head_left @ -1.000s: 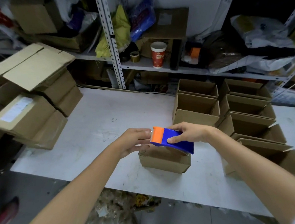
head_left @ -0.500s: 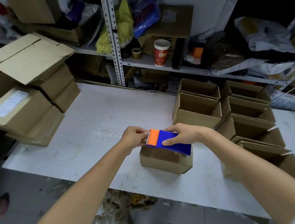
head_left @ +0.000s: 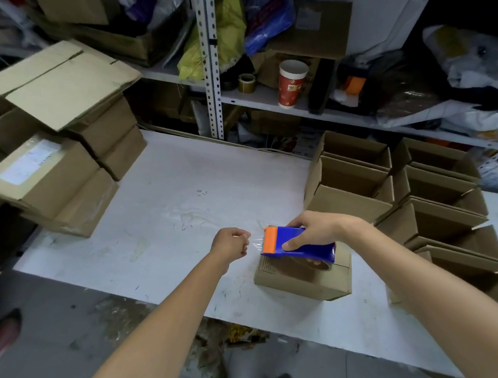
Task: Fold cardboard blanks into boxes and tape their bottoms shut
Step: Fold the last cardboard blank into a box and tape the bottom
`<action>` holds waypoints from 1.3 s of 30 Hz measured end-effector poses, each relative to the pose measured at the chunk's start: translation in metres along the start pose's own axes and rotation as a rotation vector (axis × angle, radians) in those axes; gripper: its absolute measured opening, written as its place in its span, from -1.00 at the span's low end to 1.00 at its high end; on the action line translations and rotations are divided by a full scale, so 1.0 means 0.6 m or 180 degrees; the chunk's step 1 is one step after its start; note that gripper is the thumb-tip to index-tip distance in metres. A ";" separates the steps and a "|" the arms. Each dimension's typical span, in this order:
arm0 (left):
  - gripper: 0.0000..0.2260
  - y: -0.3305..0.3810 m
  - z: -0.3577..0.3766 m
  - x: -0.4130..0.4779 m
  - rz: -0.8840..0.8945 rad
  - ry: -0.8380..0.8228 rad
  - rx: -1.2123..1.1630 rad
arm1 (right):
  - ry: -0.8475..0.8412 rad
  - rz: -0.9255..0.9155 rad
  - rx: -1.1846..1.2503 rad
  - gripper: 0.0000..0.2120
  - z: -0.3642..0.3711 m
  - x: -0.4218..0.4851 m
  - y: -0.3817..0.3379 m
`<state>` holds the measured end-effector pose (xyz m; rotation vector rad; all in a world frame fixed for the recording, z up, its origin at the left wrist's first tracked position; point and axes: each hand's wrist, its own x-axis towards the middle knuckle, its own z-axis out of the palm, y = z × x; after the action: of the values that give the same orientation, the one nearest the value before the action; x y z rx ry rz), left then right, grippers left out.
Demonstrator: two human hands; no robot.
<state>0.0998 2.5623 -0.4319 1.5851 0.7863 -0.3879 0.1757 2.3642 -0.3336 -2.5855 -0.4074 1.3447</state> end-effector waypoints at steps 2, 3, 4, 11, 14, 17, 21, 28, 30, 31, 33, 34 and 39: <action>-0.79 -0.005 0.008 -0.007 -0.0020 -0.0240 0.0107 | 0.0002 0.0058 -0.0041 -0.34 0.000 0.005 -0.006; -0.75 -0.007 0.012 -0.011 -0.0024 -0.0356 0.0225 | 0.0005 0.0082 -0.0039 -0.34 0.001 0.007 -0.007; -0.68 -0.009 0.017 -0.014 -0.0024 -0.0445 0.0361 | 0.0010 0.0102 -0.0037 -0.35 0.001 0.008 -0.008; -0.45 -0.031 0.009 -0.021 0.0321 -0.0307 0.0963 | 0.0054 0.0119 0.0007 -0.36 0.004 0.009 -0.010; -0.69 -0.036 0.001 -0.039 0.0490 -0.0606 0.0434 | 0.0122 0.0091 0.0007 -0.38 0.004 0.006 -0.011; -0.67 -0.033 0.002 -0.066 0.0414 -0.1017 0.0101 | 0.0175 0.0059 0.0033 -0.39 0.005 0.002 -0.012; -0.61 -0.037 0.022 -0.082 0.0734 -0.0971 0.0348 | 0.0221 0.0031 0.0058 -0.39 0.009 -0.003 -0.013; -0.70 -0.037 0.037 -0.076 0.0640 -0.0653 0.0587 | 0.0229 0.0064 0.0079 -0.43 0.006 -0.019 -0.015; -0.70 -0.039 0.037 -0.076 0.0584 -0.0617 0.0636 | 0.0216 0.0075 0.0018 -0.43 0.006 -0.025 -0.015; -0.67 -0.041 0.037 -0.075 0.0557 -0.0603 0.0647 | 0.0218 0.0093 -0.0002 -0.43 0.005 -0.029 -0.012; -0.57 -0.044 0.038 -0.074 0.0526 -0.0573 0.0642 | 0.0204 0.0165 -0.0026 -0.41 0.002 -0.038 0.000; -0.54 -0.046 0.038 -0.074 0.0523 -0.0562 0.0635 | 0.0189 0.0204 -0.0046 -0.41 0.001 -0.044 0.007; -0.65 -0.037 0.049 -0.091 0.0603 -0.0543 0.0857 | 0.0260 0.0332 -0.0123 -0.41 0.011 -0.048 0.030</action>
<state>0.0519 2.5197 -0.4179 1.8326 0.4620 -0.4990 0.1572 2.3382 -0.3204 -2.7173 -0.2915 1.2696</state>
